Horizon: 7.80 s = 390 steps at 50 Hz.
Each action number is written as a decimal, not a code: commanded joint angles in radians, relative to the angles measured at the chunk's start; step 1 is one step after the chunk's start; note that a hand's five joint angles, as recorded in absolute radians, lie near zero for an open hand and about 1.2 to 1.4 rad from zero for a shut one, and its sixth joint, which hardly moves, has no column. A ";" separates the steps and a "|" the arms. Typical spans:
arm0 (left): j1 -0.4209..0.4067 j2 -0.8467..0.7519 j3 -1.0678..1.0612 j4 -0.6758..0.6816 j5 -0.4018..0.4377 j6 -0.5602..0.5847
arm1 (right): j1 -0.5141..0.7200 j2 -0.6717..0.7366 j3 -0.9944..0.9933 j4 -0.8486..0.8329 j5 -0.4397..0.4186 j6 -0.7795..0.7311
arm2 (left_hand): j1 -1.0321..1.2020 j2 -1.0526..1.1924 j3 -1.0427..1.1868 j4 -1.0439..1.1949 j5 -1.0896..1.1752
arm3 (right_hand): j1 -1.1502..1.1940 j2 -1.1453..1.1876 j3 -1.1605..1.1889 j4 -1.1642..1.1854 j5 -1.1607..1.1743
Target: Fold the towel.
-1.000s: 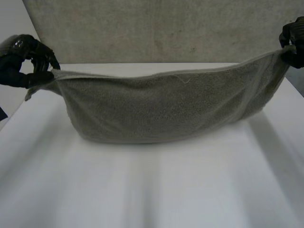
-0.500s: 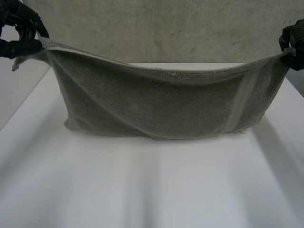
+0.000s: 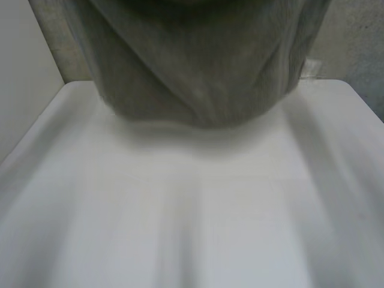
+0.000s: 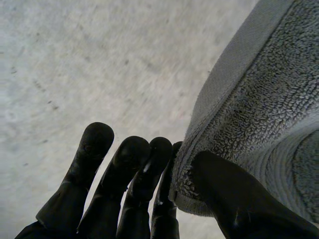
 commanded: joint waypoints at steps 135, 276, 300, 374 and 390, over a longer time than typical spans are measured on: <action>-0.109 -0.024 -0.848 -0.137 -0.028 0.872 | -0.059 -0.261 1.207 -0.177 0.048 -0.487 | -1.027 -1.137 -1.120 -1.137 -1.109 | -1.158 -1.165 -1.174 -1.164 -1.172; -0.322 -0.020 -0.996 -0.048 -0.079 1.044 | 0.264 -0.131 1.546 -0.452 0.101 -0.519 | -0.939 -1.049 -1.032 -1.049 -1.020 | -0.584 -0.592 -0.601 -0.590 -0.598; -0.357 -0.192 -0.930 -0.022 -0.222 1.048 | 0.244 -0.145 1.574 -0.458 0.098 -0.518 | -0.942 -1.051 -1.035 -1.051 -1.023 | -0.452 -0.460 -0.468 -0.458 -0.466; -0.575 -0.080 -0.767 -0.019 -0.300 0.703 | 0.405 -0.237 1.236 -0.245 0.232 -0.385 | -1.024 -1.134 -1.117 -1.134 -1.106 | -1.158 -1.165 -1.174 -1.164 -1.172; -0.633 -0.250 -0.775 -0.019 -0.412 0.728 | 0.379 0.004 1.232 -0.249 0.150 -0.288 | -1.024 -1.134 -1.117 -1.134 -1.106 | -1.158 -1.165 -1.174 -1.164 -1.172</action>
